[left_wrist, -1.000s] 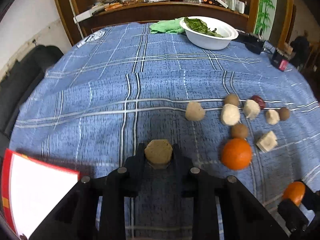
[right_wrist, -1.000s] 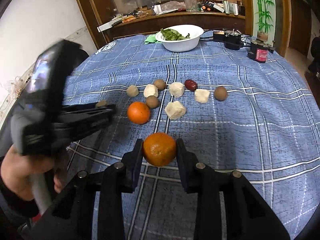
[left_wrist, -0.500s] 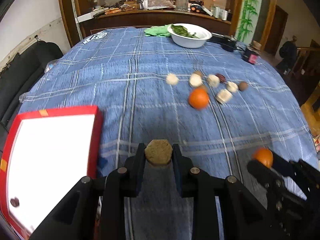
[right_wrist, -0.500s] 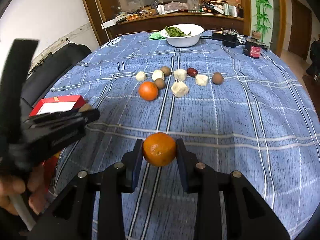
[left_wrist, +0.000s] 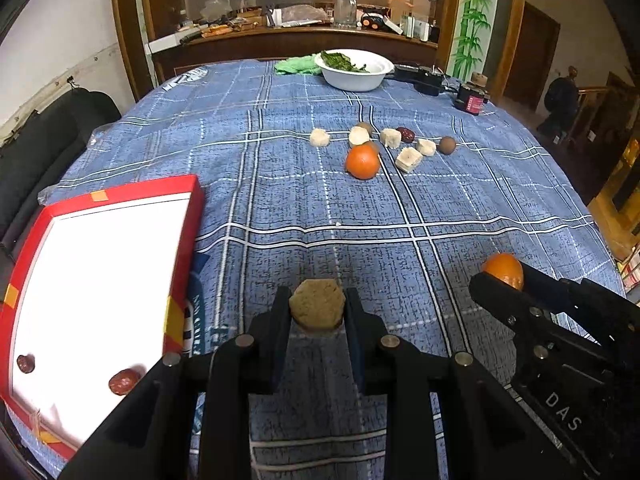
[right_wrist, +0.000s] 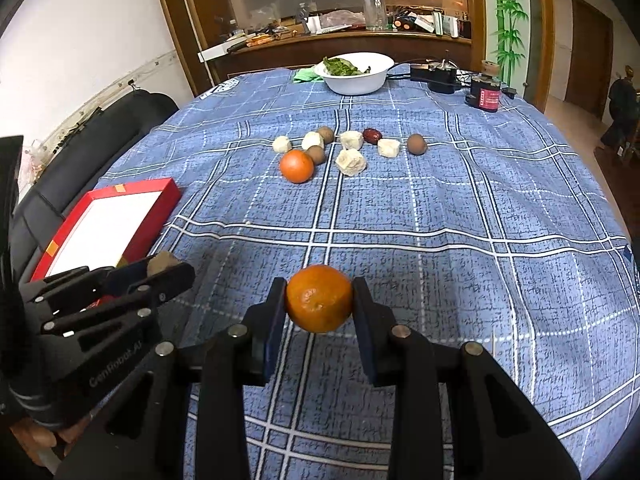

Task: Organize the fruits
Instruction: 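Carry the tangerine and brown cake over the tray and release both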

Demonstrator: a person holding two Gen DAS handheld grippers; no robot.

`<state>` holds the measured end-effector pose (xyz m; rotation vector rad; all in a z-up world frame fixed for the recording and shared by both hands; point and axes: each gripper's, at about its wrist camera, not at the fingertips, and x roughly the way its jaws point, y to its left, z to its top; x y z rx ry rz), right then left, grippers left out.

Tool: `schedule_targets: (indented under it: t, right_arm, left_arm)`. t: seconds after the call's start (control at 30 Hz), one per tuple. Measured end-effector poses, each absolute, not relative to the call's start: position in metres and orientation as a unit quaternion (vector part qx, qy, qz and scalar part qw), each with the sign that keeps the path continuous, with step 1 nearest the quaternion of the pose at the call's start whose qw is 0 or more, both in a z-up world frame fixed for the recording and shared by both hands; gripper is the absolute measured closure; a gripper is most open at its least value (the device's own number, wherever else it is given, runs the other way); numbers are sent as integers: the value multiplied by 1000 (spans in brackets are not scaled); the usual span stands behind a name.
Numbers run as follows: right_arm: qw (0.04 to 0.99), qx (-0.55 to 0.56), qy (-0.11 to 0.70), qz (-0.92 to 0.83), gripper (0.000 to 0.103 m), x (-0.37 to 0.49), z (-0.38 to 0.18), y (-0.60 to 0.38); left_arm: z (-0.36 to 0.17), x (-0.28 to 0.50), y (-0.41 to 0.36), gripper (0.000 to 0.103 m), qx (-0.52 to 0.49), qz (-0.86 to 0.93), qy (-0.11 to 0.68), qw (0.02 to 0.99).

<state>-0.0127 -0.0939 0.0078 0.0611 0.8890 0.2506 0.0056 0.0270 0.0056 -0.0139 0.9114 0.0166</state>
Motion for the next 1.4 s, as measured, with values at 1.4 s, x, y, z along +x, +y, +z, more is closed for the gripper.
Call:
schedule_targets:
  t: [1.4]
  right_arm:
    - [870,-37,401,283,68,-15,26,76]
  left_arm:
    - [10,-46,197,78,-97,200,405,887]
